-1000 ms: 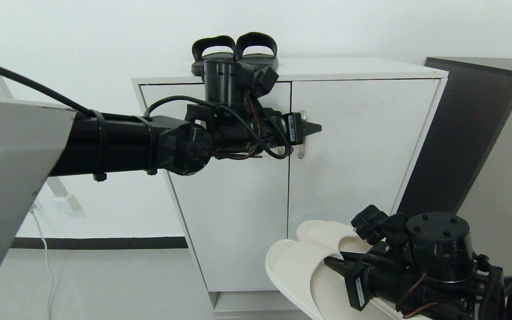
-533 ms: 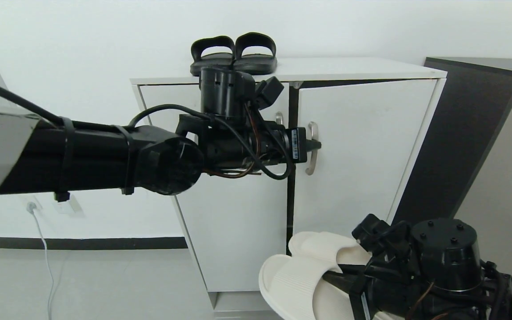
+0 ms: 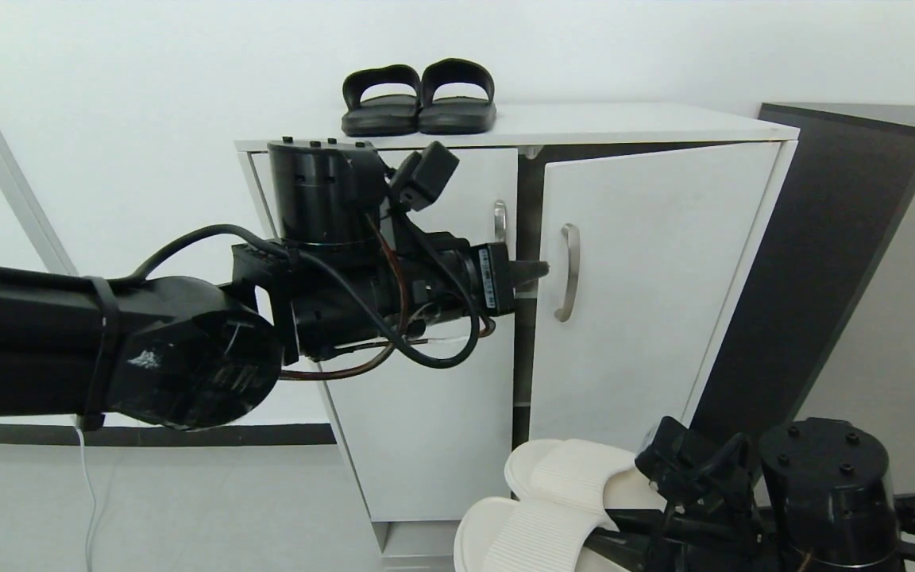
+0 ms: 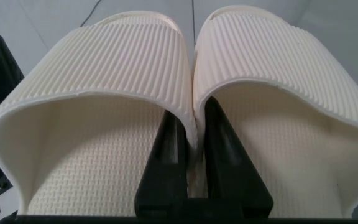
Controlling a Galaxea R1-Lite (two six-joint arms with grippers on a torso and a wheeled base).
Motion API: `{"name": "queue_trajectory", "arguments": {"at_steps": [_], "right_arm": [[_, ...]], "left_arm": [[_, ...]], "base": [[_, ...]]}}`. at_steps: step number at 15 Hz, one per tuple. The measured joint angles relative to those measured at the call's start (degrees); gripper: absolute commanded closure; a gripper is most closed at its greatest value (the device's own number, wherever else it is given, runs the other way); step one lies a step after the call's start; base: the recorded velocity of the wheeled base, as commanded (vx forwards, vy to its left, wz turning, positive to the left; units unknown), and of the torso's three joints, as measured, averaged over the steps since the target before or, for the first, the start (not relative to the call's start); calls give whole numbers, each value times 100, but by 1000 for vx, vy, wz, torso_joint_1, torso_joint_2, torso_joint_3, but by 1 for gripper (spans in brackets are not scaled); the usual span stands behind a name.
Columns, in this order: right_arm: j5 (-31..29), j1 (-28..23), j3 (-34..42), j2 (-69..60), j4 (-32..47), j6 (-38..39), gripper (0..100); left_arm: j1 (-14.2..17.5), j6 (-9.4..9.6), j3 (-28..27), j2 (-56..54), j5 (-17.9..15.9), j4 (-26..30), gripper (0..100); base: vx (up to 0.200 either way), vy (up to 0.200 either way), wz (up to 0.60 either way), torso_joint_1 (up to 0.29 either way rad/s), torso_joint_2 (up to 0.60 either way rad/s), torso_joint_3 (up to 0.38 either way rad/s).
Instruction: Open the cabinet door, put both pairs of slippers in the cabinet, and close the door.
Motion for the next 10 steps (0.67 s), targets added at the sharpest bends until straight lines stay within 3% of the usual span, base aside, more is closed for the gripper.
{"name": "queue_trajectory", "arguments": {"at_steps": [2,10], "right_arm": [[0,38,45,-6,2,-26,100],[-6,137,144,-11,6,-33,100]], "left_arm": [[167,-187,29,16,-16,-160,100],[379,-208,-952,1058,59,-720,100]], "base": [[0,0,0,0,0,0],[0,0,0,0,0,0]]}}
